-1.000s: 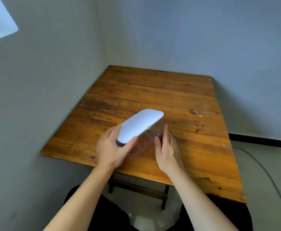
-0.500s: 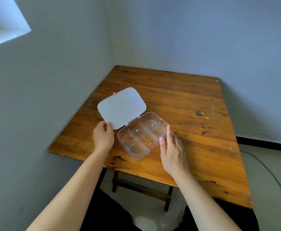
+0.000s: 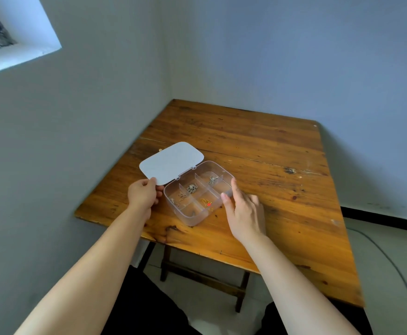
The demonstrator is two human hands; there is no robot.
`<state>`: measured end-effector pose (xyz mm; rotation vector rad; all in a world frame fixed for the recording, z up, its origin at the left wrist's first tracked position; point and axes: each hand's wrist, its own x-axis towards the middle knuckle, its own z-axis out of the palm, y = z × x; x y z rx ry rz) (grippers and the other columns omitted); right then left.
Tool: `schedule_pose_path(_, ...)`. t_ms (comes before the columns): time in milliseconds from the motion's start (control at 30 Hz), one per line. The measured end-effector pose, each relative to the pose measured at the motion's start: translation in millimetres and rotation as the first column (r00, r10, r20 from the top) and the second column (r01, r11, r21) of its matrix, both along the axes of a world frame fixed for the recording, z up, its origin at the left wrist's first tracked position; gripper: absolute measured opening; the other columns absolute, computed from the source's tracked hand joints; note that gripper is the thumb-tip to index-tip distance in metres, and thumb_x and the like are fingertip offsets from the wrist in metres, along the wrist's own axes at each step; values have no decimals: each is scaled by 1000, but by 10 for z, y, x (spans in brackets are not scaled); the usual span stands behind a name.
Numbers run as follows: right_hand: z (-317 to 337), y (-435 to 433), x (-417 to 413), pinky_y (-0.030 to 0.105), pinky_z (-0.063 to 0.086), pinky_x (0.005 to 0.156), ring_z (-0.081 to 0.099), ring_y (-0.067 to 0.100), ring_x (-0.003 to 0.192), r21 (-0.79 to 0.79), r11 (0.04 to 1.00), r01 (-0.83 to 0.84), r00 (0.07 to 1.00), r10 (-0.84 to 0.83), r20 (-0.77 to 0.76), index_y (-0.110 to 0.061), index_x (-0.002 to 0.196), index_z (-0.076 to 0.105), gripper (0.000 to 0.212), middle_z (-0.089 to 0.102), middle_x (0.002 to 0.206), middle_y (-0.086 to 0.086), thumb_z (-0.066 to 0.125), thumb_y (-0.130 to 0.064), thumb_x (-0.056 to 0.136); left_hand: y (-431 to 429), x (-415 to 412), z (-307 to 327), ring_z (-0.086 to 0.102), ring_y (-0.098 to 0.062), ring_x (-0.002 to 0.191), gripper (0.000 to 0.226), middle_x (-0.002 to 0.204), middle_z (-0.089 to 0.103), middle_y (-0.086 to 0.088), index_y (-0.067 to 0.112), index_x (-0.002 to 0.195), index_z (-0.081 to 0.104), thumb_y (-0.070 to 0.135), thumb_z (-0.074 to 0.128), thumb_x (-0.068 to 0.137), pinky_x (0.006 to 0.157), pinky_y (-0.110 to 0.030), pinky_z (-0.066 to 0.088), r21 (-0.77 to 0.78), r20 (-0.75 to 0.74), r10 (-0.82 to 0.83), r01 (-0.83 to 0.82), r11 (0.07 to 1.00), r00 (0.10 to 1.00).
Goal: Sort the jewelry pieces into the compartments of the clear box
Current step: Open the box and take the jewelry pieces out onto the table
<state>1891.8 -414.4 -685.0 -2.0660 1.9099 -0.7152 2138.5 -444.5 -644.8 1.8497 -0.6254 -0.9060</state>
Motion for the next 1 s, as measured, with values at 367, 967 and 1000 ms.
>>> schedule_pose_path(367, 204, -372, 287, 45, 44, 97, 49, 30, 128, 135, 984, -117, 991, 125, -51, -25, 155, 27, 66, 61, 138, 4, 26, -62, 100, -121, 427, 2, 68, -19, 72, 11, 88, 71, -13, 6, 100, 62, 16, 59, 96, 68, -31, 59, 0, -217, 128, -131, 991, 968)
schedule_pose_path(967, 752, -802, 455, 33, 53, 75, 66, 19, 98, 101, 946, -307, 920, 322, -224, -26, 118, 69, 27, 69, 110, -4, 59, -37, 96, -530, 267, 242, 59, -16, 86, 25, 112, 57, -1, 22, 113, 62, 25, 66, 88, 73, -33, 53, 48, 784, -351, 514, 856, 511)
schedule_pose_path(1000, 764, -849, 507, 36, 54, 80, 65, 21, 105, 117, 936, -333, 908, 352, -228, -25, 124, 66, 29, 68, 119, -2, 58, -33, 97, -502, 263, 254, 60, -18, 84, 19, 104, 60, 0, 23, 106, 64, 27, 64, 88, 68, -33, 52, 135, 829, -401, 556, 820, 390)
